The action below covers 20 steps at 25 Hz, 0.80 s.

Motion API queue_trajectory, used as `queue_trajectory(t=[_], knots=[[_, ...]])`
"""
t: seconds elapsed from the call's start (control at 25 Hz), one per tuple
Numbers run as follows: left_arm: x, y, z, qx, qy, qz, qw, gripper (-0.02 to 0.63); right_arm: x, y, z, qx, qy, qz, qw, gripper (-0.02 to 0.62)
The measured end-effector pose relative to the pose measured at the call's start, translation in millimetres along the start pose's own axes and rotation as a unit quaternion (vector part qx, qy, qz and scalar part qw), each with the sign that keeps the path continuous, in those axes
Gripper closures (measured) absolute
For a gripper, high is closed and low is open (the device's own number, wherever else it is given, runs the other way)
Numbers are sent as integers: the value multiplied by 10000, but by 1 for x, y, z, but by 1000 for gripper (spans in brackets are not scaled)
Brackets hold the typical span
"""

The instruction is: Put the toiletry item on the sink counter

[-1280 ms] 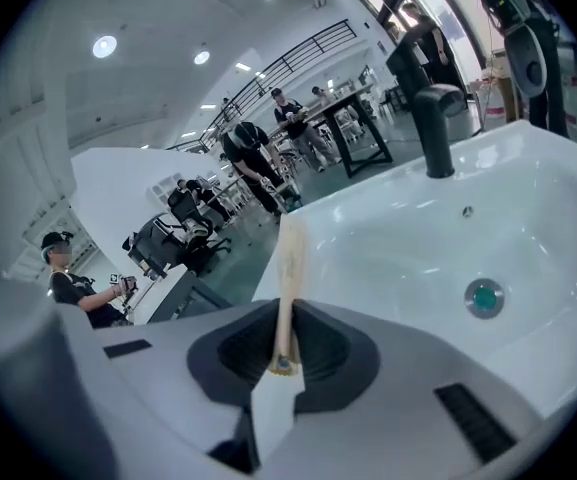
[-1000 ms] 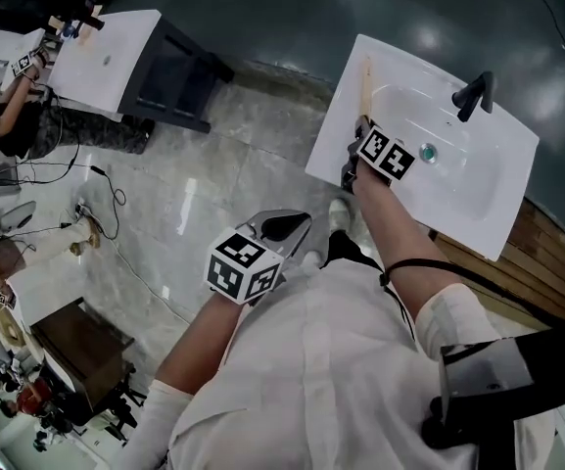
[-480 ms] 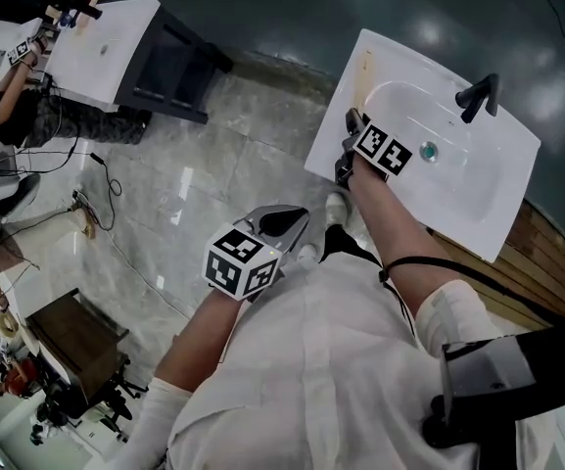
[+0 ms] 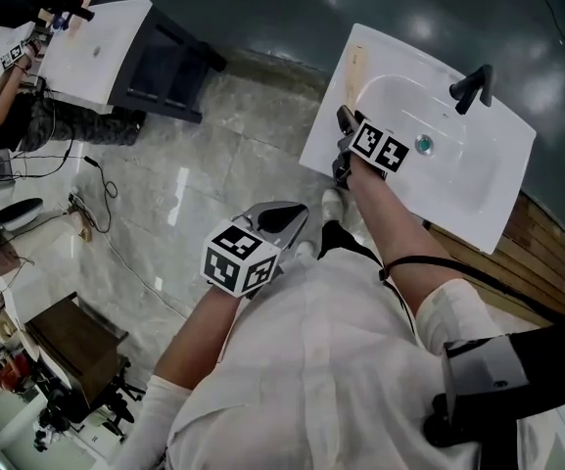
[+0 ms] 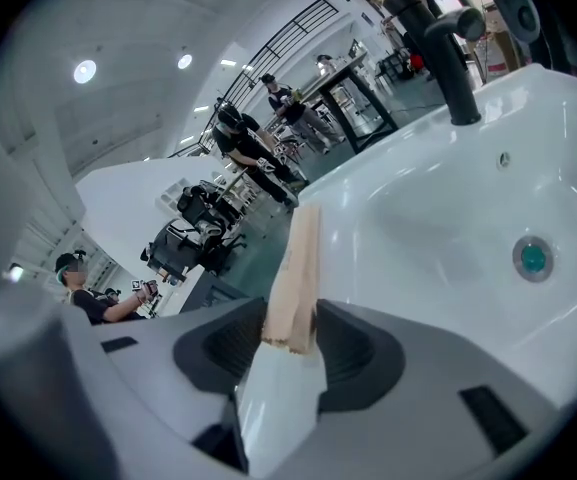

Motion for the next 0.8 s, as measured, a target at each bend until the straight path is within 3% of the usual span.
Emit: queue_trajectory(t=[0.44, 0.8], knots=[[11, -14, -7, -148, -126, -49, 9998, 600, 19, -6, 3, 66, 94, -54, 9999, 440], [38, -33, -25, -372, -340, -156, 9986, 600, 70, -14, 20, 324, 134, -203, 9992, 440]])
Point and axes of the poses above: the fingertips, and each gripper's own axes: x backward along the fingers, z to its left, y out of its top, the point moved 7 cm from there along x, backward along the fingers, and after that the axes turned 7 degrees about -z, right-handed, at the moved point
